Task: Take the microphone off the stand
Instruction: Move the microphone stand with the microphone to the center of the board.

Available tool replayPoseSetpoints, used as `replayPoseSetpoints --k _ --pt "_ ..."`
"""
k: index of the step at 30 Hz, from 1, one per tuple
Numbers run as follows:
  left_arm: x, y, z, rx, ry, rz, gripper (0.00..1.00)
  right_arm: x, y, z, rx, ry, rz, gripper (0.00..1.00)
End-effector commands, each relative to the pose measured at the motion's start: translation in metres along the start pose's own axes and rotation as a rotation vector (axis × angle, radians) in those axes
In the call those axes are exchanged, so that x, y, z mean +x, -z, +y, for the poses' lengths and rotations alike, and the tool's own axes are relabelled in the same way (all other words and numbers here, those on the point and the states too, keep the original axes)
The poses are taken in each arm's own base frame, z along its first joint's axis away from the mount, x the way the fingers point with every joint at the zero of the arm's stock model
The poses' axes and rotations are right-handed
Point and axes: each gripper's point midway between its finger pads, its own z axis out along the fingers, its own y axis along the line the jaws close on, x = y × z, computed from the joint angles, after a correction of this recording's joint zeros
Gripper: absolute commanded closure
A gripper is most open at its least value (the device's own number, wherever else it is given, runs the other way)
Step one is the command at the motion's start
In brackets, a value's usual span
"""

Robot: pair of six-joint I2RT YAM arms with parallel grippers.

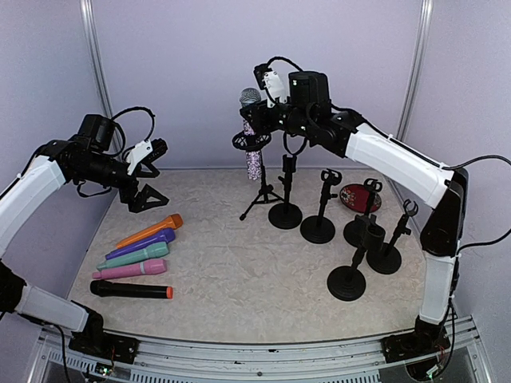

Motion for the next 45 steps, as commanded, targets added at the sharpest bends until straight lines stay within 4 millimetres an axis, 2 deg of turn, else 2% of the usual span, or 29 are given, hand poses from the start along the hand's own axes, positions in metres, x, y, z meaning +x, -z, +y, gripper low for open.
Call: replayPoseSetpoints --k 1,8,15,21,23,29,34,41,45 --pt "-0.003 0.004 0.0 -0.01 -0.002 -0.02 0.01 -0.082 0.047 0.036 -0.172 -0.064 -0.24 1.0" --pt "-0.005 0.005 0.0 -0.013 -0.007 -0.029 0.02 -0.092 0.066 0.056 -0.294 -0.091 -0.276 1.0" --pt "-0.006 0.006 -0.001 -0.011 -0.004 -0.034 0.02 -0.083 0.074 0.101 -0.566 -0.11 -0.212 1.0" --pt "-0.006 0.006 -0.002 -0.011 -0.007 -0.036 0.02 -0.076 0.079 0.109 -0.519 -0.109 -0.183 1.0" --pt "-0.006 0.006 -0.002 -0.004 -0.006 -0.038 0.02 -0.068 0.082 0.112 -0.497 -0.106 -0.167 1.0" --pt "-0.006 -0.002 -0.013 0.041 0.005 -0.048 0.04 -0.049 0.103 0.127 -0.476 -0.079 -0.135 1.0" --pt "-0.025 -0.004 -0.026 0.1 0.023 -0.092 0.04 -0.042 0.126 0.138 -0.49 -0.071 -0.138 1.0" --pt "-0.058 -0.007 -0.051 0.182 -0.01 -0.144 0.02 -0.015 0.127 0.148 -0.451 -0.061 -0.088 1.0" --pt "-0.078 -0.004 -0.055 0.22 0.012 -0.188 0.02 -0.001 0.127 0.151 -0.42 -0.046 -0.077 1.0"
